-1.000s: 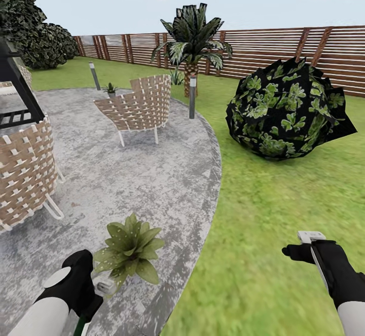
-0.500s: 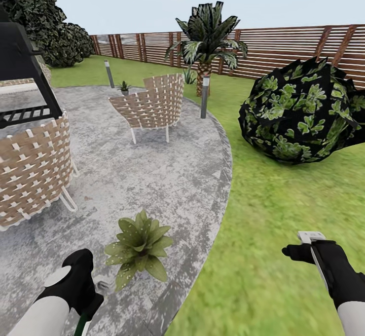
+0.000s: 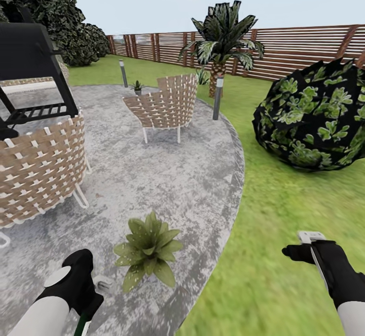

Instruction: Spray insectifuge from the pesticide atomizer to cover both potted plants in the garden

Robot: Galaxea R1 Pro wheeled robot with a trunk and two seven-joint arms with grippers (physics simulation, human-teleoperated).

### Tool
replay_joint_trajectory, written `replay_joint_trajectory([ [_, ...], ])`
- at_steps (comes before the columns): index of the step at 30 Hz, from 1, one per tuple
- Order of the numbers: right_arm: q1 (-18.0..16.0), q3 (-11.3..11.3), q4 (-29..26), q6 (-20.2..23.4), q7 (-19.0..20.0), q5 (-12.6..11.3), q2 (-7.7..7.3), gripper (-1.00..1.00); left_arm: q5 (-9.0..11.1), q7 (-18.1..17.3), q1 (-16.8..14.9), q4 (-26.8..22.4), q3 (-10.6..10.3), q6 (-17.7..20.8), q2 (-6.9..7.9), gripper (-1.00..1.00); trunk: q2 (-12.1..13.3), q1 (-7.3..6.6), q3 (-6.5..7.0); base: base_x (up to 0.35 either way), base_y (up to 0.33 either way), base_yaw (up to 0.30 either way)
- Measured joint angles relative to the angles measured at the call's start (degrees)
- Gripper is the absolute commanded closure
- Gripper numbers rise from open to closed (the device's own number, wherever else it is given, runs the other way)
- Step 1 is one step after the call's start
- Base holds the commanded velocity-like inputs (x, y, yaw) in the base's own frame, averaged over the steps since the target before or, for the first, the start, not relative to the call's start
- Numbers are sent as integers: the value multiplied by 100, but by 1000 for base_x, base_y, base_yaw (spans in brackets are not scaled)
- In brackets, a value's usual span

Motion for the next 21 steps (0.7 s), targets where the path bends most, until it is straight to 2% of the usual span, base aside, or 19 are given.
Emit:
replay_joint_trajectory([
  [9,0,5,5,0,0,0,0,-100,1,-1,-1,5,-6,0,-13,100,0,3,0,13,0,35],
  [21,-1,9,17,-7,0,0,5,-100,3,-8,0,7,-34,0,-17,100,0,3,0,0,-31,260],
])
